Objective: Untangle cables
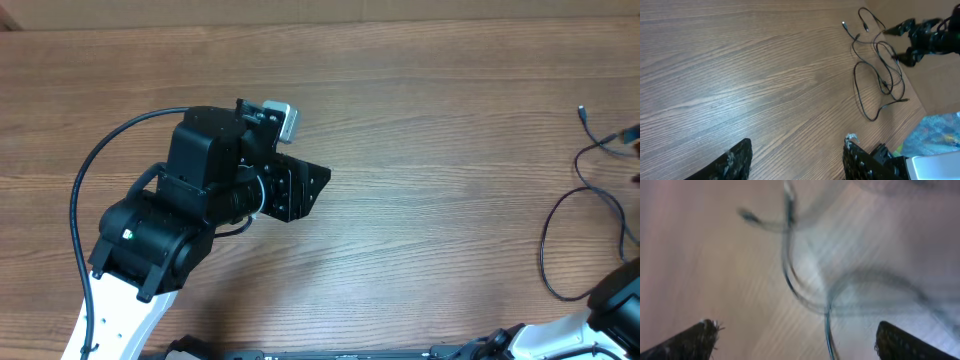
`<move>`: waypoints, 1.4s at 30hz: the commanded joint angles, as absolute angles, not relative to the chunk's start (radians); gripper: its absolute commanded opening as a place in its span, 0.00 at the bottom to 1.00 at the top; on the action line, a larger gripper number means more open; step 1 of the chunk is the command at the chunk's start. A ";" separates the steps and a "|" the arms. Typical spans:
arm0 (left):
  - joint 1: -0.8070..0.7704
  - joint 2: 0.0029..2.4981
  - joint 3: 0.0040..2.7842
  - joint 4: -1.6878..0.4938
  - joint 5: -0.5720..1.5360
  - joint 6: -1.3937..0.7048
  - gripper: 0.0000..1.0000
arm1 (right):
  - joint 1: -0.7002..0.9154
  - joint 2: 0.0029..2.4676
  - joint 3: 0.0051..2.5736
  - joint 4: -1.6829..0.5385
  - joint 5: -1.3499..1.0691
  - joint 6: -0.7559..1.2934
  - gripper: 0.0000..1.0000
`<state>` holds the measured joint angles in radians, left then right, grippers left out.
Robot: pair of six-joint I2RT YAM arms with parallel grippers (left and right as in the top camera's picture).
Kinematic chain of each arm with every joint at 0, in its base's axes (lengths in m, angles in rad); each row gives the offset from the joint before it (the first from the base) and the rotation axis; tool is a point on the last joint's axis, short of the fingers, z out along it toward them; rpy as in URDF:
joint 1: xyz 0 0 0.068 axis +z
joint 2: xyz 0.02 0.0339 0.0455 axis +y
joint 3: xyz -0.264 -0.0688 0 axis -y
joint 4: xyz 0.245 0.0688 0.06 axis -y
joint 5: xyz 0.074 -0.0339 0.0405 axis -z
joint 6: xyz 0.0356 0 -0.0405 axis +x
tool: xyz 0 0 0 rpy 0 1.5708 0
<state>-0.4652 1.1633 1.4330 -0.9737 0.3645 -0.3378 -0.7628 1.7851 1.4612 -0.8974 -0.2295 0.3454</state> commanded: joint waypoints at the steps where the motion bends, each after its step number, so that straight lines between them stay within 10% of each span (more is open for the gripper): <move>1: -0.472 1.163 1.435 -0.975 0.361 -0.329 0.58 | -0.748 1.750 1.452 -1.029 -0.125 0.491 1.00; 31: -0.472 1.163 1.435 -0.961 0.491 -0.329 0.60 | -0.498 1.126 0.596 -0.846 0.096 0.524 0.99; 34: -0.472 1.163 1.435 -0.958 0.491 -0.329 0.61 | -0.498 1.126 0.548 -0.792 0.113 0.523 0.87; 36: -0.472 1.163 1.435 -0.953 0.492 -0.330 0.62 | -0.498 1.126 0.538 -0.760 0.120 0.524 0.58; 42: -0.472 1.163 1.435 -0.953 0.492 -0.330 0.63 | -0.498 1.130 0.524 -0.632 0.120 0.513 0.58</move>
<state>-0.4652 1.1633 1.4330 -0.9565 0.4759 -0.3378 -0.5022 1.1343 0.5369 -0.6807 0.0990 0.5228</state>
